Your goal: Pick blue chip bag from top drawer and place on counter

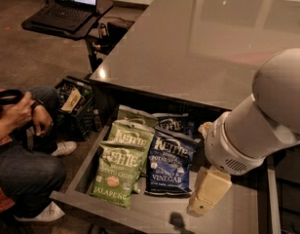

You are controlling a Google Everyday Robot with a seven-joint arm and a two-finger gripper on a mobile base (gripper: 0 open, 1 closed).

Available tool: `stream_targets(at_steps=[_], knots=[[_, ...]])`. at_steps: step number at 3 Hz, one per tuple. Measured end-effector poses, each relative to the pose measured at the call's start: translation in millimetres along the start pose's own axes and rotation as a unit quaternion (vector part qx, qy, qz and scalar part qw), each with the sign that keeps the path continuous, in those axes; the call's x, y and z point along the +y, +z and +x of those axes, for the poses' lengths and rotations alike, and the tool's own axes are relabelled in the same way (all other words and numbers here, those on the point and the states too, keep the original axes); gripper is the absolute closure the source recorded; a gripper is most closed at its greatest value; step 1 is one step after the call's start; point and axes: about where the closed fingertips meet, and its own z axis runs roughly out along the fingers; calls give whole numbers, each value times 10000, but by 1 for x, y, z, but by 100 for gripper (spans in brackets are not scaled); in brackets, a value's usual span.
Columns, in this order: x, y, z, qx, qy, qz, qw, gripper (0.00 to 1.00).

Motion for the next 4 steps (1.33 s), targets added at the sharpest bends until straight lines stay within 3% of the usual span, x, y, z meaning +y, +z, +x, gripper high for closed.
stream_targets(at_steps=[1, 2, 3, 4], knots=[[3, 8, -5, -79, -135, 31, 9999, 0], [2, 43, -17, -255, -279, 63, 9993, 0], [-40, 89, -30, -253, -393, 495, 9977, 0], [-40, 88, -30, -223, -413, 530, 9975, 0]])
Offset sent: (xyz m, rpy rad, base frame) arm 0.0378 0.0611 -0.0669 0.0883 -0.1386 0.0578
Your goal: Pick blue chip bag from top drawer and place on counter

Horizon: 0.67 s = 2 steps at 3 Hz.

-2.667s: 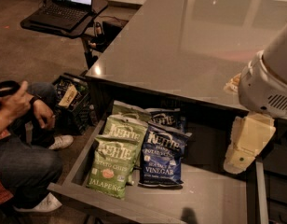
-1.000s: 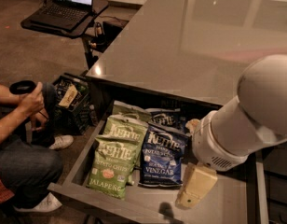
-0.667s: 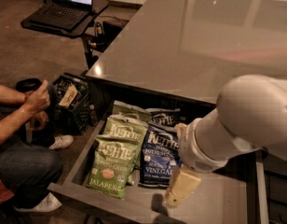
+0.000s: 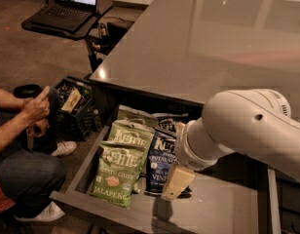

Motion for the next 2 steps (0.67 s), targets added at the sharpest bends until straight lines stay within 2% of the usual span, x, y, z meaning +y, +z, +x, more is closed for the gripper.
stream_targets(at_steps=[1, 2], knots=[[0, 0, 0, 0, 0, 0, 10000, 0], [-20, 19, -1, -106, -35, 205, 9997, 0]])
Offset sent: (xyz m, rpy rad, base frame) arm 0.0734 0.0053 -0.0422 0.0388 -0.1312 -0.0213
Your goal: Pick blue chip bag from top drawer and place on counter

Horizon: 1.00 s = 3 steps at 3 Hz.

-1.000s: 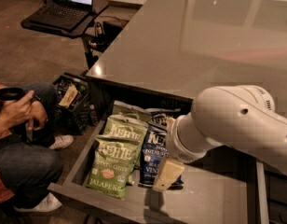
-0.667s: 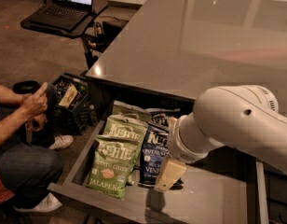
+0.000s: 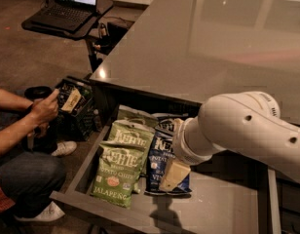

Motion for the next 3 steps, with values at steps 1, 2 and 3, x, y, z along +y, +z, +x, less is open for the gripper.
stream_targets(at_steps=[1, 2, 3], knots=[[-18, 24, 3, -41, -27, 155, 9999, 0], [-30, 42, 7, -21, -36, 231, 9997, 0], [-41, 55, 17, 111, -67, 285, 9995, 0]])
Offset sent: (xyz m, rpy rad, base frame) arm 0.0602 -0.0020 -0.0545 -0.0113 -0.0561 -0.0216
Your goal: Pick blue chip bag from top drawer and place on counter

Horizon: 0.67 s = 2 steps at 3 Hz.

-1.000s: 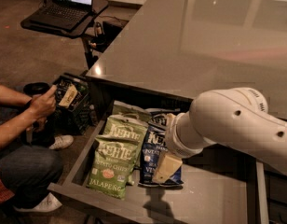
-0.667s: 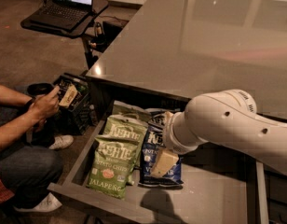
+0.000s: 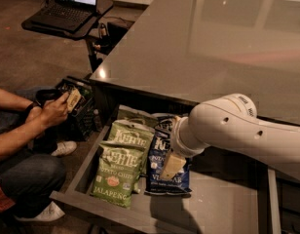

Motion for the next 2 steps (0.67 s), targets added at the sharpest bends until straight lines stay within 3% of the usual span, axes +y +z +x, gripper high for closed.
stream_targets(at_steps=[2], knots=[[-18, 26, 14, 284, -103, 3, 9995, 0]])
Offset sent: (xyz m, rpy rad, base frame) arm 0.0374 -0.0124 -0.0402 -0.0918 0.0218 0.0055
